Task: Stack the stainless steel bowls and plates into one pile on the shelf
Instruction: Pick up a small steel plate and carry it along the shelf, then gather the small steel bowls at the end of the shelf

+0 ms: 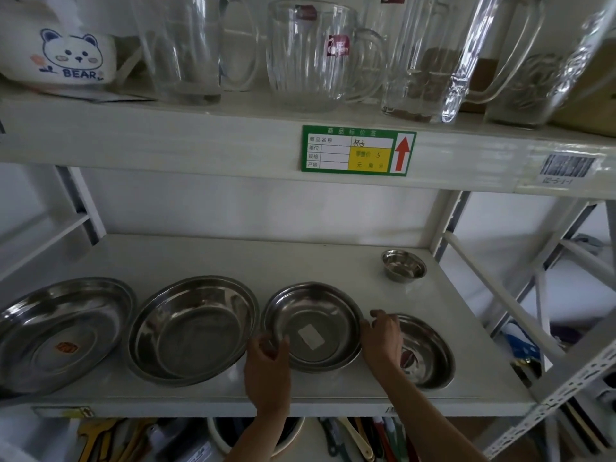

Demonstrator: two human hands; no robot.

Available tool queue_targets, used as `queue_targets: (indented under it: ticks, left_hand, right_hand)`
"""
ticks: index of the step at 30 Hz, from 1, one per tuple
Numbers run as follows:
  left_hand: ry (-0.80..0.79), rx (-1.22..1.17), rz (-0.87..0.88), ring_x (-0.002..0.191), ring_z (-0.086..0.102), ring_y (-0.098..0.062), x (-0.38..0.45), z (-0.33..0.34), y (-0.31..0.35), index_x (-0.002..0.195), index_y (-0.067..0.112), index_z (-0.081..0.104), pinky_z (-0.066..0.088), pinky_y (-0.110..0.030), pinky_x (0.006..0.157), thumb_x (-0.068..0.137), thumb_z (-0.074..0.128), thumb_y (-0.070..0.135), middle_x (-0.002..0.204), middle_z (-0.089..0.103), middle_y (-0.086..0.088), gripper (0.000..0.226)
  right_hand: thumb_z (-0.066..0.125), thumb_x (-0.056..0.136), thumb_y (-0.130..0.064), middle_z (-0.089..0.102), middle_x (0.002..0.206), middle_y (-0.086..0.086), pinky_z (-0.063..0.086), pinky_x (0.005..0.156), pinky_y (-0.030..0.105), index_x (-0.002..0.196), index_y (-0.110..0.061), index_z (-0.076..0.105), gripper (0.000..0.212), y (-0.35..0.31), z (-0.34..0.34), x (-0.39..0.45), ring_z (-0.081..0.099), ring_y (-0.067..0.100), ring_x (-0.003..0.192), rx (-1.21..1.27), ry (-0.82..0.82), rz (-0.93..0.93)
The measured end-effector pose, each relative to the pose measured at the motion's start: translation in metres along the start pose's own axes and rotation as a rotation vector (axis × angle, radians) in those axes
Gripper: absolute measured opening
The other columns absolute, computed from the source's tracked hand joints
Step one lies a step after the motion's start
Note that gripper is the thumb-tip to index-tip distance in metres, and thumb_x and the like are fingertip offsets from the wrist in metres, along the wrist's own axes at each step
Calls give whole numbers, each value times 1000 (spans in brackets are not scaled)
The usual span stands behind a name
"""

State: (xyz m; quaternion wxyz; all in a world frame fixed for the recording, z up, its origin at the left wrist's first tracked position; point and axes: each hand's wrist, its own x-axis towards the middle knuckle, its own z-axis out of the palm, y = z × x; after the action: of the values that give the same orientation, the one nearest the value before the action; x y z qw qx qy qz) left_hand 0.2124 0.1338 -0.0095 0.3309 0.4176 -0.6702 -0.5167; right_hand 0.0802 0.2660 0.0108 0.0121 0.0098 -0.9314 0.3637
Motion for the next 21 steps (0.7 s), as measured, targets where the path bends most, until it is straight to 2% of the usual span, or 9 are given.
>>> queue_targets:
  ticks: [3,6,9,11,14,16,18,21]
  left_hand:
    - [-56,-97,77,65,58,-13,0,8,16,92,15,61,43,-23,57,84,70,24,72,62,2,15]
    - [-240,-174,87,60,52,-13,4,23,29,82,12,61,42,-24,58,89,63,18,67,59,-2,10]
    - [-425,-166,43,48,49,-10,14,43,40,72,12,58,39,-20,47,93,57,13,58,56,-2,21]
    - [-482,-135,32,38,46,-4,18,54,48,73,10,60,36,-18,40,94,57,15,55,57,-1,21]
    - [-486,-85,47,34,45,-2,22,66,59,80,9,65,36,-23,42,93,57,24,54,59,2,21]
    - [-502,-80,36,38,46,-7,25,72,67,78,13,64,36,-23,44,92,57,31,52,59,6,23]
    - [-527,-56,31,36,44,-6,27,78,75,76,16,62,36,-21,41,92,56,36,50,59,7,27]
    - [-557,-105,42,31,41,0,32,88,84,83,7,63,33,-18,38,93,55,32,61,62,-3,28]
  right_hand:
    - [58,92,-26,66,114,16,40,74,28,117,-8,66,32,-1,-13,18,63,31,98,107,29,-18]
    - [57,92,-22,73,97,16,39,70,28,103,-5,71,25,-2,-30,39,64,32,88,182,33,-8]
    - [55,92,-22,72,91,15,37,70,28,99,-5,71,25,1,-49,61,63,31,87,216,31,9]
    - [55,91,-23,72,93,15,40,72,29,100,-5,71,26,9,-57,80,64,32,90,218,20,15]
    - [55,89,-28,73,92,17,54,78,43,98,-9,71,26,27,-64,112,67,38,88,249,-5,62]
    - [56,89,-25,73,85,18,56,78,49,87,-11,68,19,35,-69,130,67,38,82,259,-24,108]
    - [54,91,-18,67,74,15,54,69,45,78,-11,62,17,38,-76,142,62,29,65,290,-62,162]
    - [50,94,-20,62,77,9,49,56,30,86,-9,58,16,47,-78,165,56,18,59,338,-145,252]
